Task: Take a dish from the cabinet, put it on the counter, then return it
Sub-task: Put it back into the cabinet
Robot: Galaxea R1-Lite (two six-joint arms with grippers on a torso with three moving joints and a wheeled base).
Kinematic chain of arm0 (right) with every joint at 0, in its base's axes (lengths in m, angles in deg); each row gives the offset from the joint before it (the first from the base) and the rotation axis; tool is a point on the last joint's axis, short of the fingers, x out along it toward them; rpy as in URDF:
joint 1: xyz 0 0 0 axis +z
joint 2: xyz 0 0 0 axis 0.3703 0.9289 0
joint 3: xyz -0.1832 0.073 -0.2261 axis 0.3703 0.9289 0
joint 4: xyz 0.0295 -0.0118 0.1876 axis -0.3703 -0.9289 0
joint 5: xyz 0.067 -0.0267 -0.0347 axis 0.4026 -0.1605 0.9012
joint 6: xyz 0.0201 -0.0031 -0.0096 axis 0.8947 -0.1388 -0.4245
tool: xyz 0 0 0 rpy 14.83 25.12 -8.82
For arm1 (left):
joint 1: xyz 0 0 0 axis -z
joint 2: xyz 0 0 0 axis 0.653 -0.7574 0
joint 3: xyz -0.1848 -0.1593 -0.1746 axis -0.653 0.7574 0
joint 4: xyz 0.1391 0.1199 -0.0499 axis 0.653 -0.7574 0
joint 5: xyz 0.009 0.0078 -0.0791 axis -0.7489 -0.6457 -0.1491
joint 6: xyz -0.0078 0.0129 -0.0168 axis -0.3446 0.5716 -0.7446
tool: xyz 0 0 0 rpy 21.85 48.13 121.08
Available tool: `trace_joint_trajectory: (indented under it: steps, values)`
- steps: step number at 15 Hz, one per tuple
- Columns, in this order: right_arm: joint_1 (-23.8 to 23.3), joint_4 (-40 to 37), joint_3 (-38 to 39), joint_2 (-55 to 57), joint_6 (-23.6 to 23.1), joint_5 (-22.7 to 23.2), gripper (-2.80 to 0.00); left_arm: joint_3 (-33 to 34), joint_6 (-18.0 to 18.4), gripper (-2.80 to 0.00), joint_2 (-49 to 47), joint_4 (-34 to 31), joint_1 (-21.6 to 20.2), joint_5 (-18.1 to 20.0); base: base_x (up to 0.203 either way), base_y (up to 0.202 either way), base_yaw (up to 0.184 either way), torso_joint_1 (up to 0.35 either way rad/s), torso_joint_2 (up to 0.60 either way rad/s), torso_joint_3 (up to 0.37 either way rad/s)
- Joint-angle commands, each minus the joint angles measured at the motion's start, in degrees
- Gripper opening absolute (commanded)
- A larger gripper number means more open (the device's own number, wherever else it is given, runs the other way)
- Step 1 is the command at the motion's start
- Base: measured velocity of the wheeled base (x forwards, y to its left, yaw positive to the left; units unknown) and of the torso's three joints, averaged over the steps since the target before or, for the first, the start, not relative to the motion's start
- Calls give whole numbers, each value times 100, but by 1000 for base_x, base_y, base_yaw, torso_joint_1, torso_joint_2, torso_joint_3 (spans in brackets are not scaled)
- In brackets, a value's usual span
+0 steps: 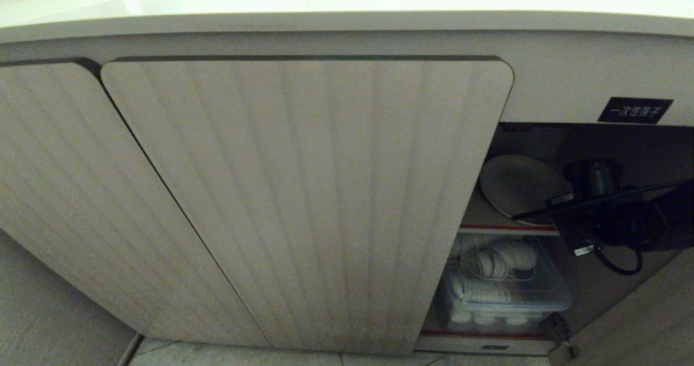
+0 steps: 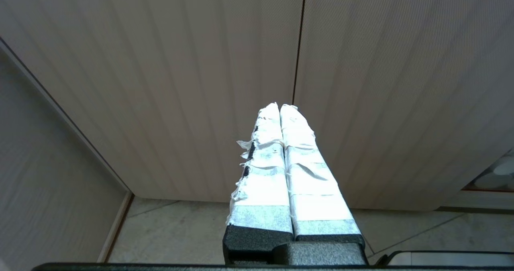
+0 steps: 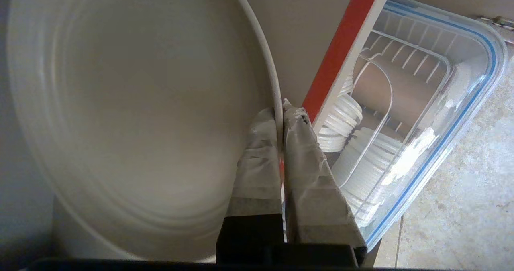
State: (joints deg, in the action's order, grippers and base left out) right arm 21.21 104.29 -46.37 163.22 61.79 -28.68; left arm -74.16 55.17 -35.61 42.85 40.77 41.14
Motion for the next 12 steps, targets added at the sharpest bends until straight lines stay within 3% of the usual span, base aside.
trace_joint_trajectory:
  steps: [1, 12]
  values:
    - [0, 2, -41, 61, 40, -31, -280, 0, -1, -280, 2, 0, 0, 0, 0, 0, 0, 0, 0, 0]
    - [0, 5, -79, 74, 40, -31, -280, 0, -1, -280, 2, 0, 0, 0, 0, 0, 0, 0, 0, 0]
